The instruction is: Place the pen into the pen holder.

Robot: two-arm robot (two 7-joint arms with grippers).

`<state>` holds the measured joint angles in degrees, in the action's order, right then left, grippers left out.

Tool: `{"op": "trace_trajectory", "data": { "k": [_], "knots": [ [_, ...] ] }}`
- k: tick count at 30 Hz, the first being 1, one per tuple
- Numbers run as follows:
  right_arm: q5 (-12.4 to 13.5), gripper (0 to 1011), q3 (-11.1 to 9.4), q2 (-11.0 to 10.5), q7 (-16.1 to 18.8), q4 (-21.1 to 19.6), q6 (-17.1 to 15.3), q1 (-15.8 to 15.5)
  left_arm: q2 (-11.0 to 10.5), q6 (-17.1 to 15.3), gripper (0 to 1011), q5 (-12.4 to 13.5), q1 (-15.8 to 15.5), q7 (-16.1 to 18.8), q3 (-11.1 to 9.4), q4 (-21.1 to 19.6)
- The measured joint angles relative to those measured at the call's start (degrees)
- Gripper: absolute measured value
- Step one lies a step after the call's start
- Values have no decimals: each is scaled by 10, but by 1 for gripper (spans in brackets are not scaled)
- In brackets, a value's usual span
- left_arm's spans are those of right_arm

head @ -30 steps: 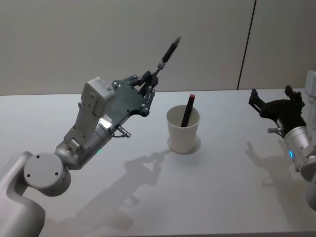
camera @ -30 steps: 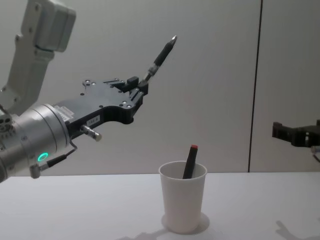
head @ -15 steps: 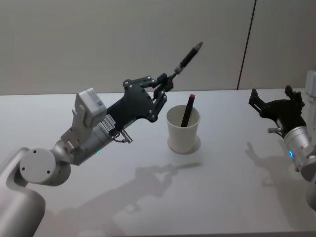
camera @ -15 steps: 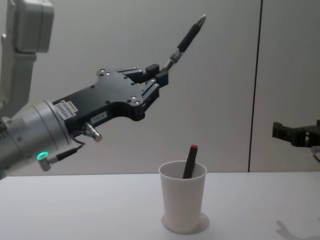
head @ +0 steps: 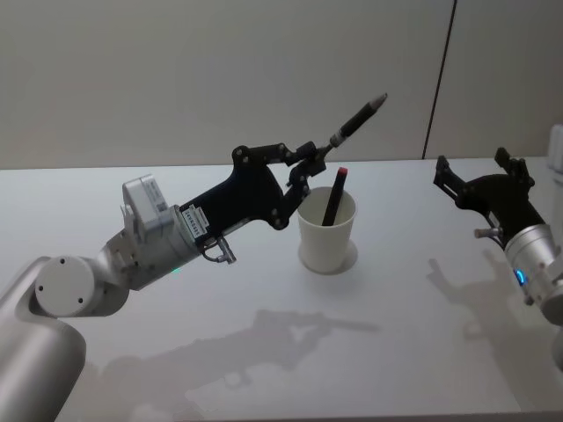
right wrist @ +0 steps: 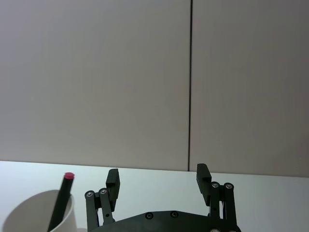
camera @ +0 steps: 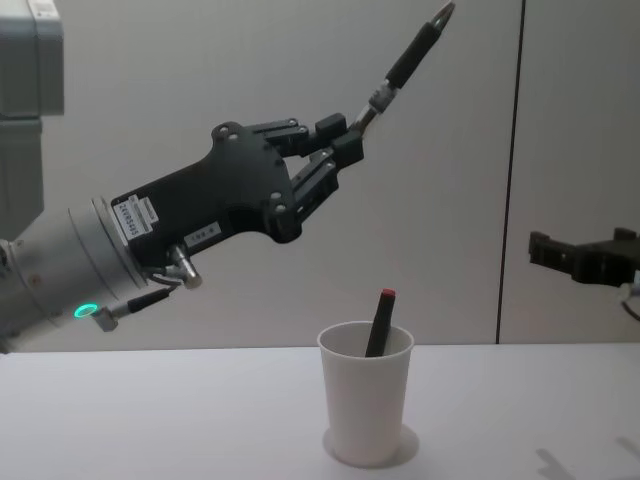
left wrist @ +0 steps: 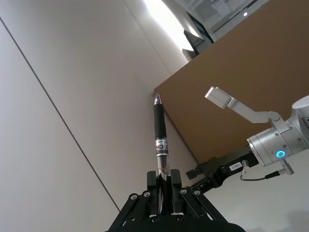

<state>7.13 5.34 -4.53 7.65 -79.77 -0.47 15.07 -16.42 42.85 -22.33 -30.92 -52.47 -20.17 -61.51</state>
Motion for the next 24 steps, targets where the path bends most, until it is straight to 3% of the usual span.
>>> {"op": "trace_trajectory", "data": {
  "k": [12, 24],
  "knots": [
    [37, 1001, -4, -14, 96, -25, 17, -16, 3, 24, 175, -21, -11, -43, -1, 17],
    [85, 1001, -9, -33, 208, -50, 33, -34, 5, 32, 174, -28, -15, -57, -2, 23]
  ]
}}
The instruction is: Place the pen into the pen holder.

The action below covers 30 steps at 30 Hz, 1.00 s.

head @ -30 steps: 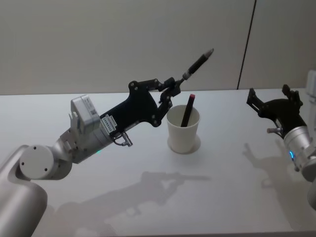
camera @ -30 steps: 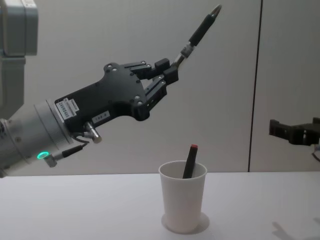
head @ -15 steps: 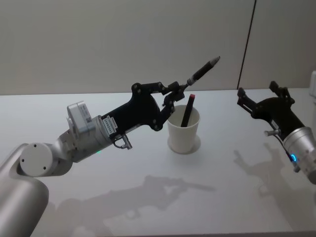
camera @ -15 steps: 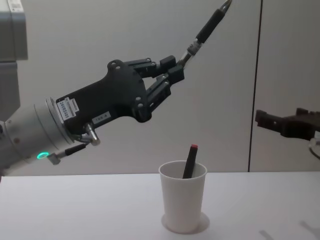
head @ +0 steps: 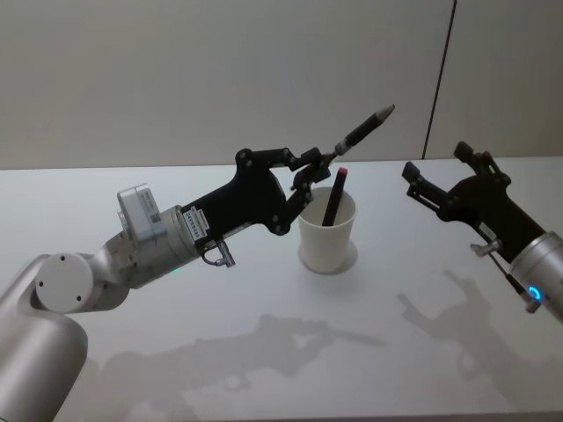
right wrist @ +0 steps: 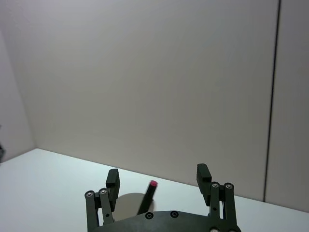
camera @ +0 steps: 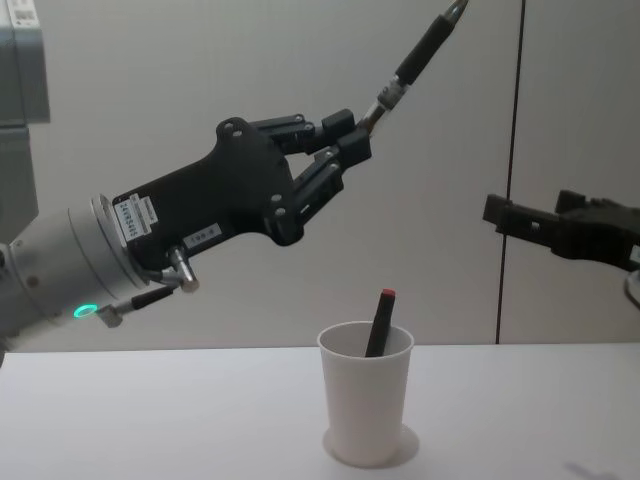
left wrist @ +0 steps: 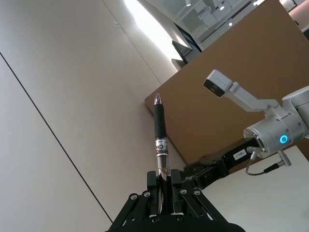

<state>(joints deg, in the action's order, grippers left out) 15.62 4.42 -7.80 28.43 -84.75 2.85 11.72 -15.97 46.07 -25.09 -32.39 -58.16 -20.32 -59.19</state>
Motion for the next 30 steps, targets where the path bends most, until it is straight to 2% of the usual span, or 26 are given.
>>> {"op": "trace_trajectory", "data": {
  "k": [6, 12, 13, 15, 16, 19, 25, 30],
  "knots": [
    [24, 1001, -2, -9, 50, -9, 6, -7, 0, 2, 175, -2, -1, -4, 0, 2],
    [58, 1001, -5, -21, 117, -22, 11, -14, 0, 3, 174, -3, -1, -6, 0, 2],
    [58, 1001, -5, -21, 117, -22, 11, -14, 1, 3, 175, -3, -1, -6, 0, 2],
    [74, 1001, -5, -26, 145, -26, 11, -17, 1, 4, 174, -3, -1, -7, 0, 3],
    [74, 1001, -5, -26, 145, -26, 11, -17, 1, 4, 175, -3, -1, -7, 0, 3],
    [93, 1001, -5, -30, 175, -33, 10, -19, 1, 4, 175, -3, -2, -8, 0, 3],
    [122, 1001, -3, -34, 209, -43, 5, -19, 1, 4, 175, -4, -2, -8, 0, 3],
    [136, 1001, -1, -35, 220, -48, 1, -19, 1, 5, 174, -4, -2, -9, 0, 4]
  ]
}}
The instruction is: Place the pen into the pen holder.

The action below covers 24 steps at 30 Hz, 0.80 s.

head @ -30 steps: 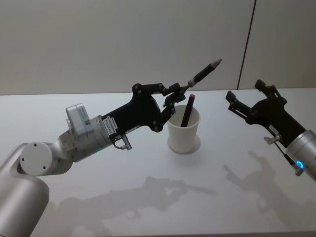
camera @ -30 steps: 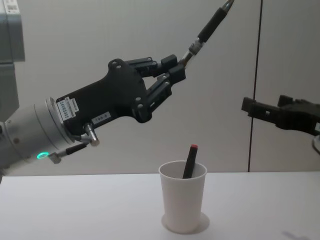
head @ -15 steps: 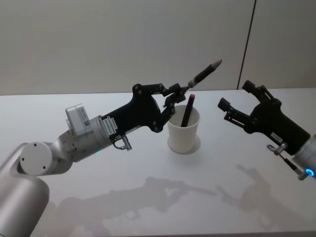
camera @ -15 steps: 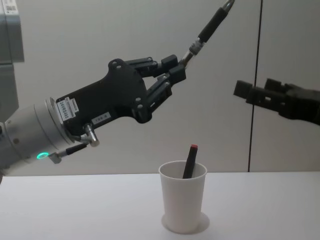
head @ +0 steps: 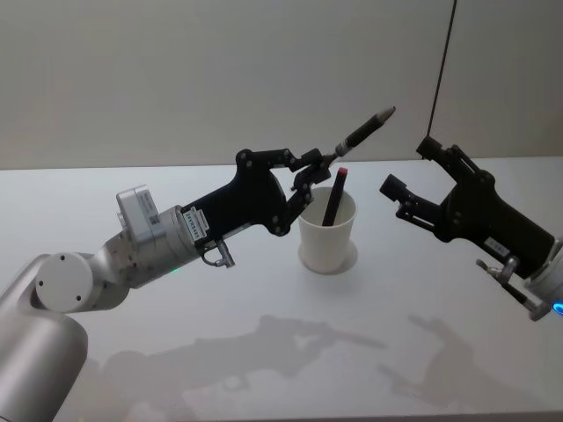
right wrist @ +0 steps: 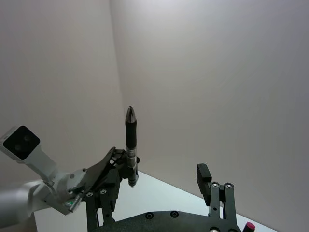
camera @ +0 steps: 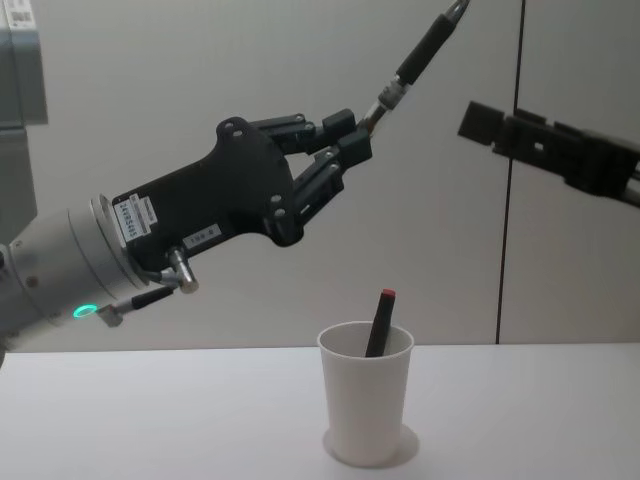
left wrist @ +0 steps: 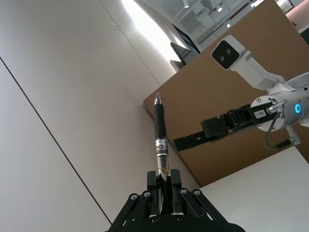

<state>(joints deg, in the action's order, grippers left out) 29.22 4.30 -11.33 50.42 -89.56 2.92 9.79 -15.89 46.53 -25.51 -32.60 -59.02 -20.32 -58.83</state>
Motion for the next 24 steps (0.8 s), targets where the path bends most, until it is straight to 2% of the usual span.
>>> {"op": "trace_trajectory", "data": {
  "k": [5, 24],
  "knots": [
    [12, 1001, 4, 0, 0, -9, -4, -2, 0, 0, 174, 0, 0, 0, 0, 0],
    [20, 1001, 33, 23, -79, -49, -18, -14, 0, 0, 175, 0, 0, -1, 0, 0]
  ]
}}
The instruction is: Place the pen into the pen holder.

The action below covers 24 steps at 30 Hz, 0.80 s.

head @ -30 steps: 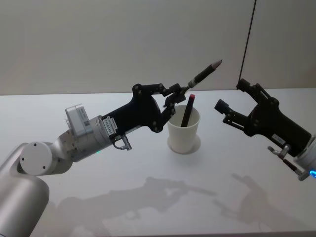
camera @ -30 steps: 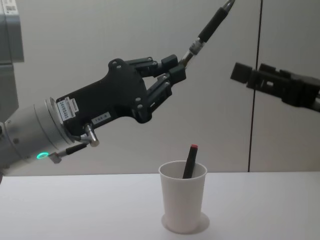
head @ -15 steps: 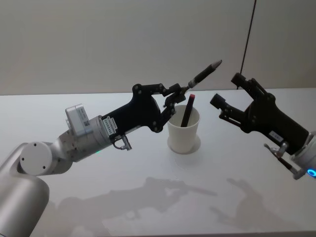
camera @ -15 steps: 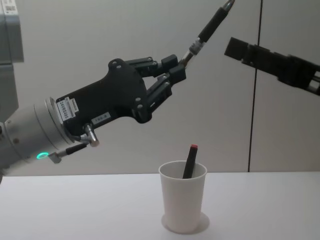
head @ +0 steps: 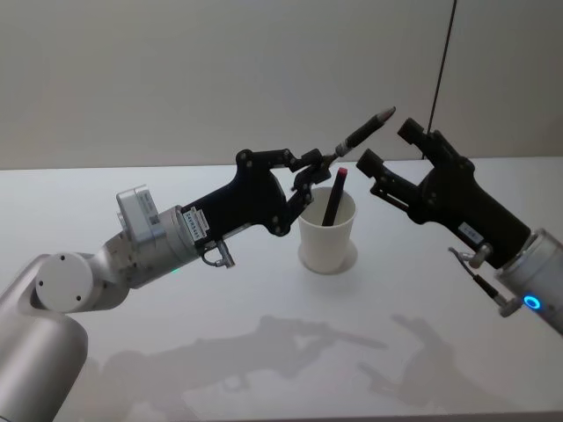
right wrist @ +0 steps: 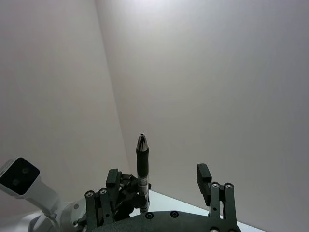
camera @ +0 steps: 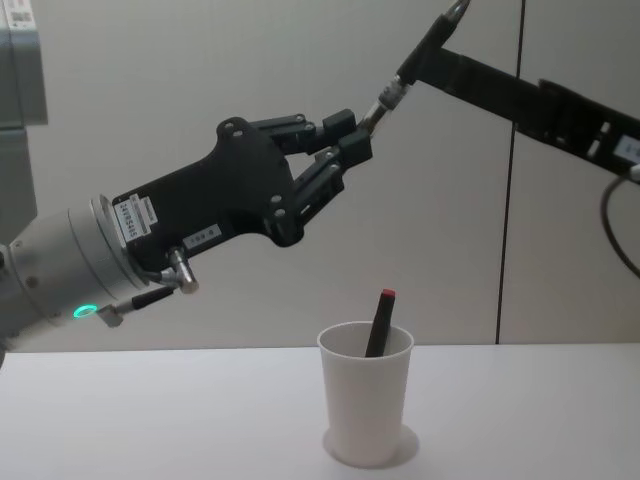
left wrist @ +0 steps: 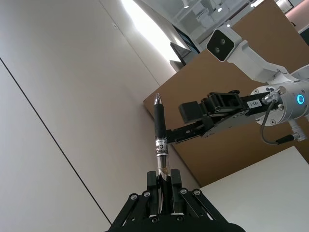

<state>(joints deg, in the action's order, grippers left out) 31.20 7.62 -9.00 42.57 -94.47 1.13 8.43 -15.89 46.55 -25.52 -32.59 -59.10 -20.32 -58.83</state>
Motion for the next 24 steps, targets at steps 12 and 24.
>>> {"op": "trace_trajectory", "data": {
  "k": [12, 24],
  "knots": [
    [0, 1001, 16, 15, -30, -5, -1, 7, 0, 0, 175, 0, 0, 0, 0, 0],
    [0, 790, 29, 26, -47, -4, 0, 15, 0, 0, 174, 0, 0, 0, 0, 0]
  ]
}}
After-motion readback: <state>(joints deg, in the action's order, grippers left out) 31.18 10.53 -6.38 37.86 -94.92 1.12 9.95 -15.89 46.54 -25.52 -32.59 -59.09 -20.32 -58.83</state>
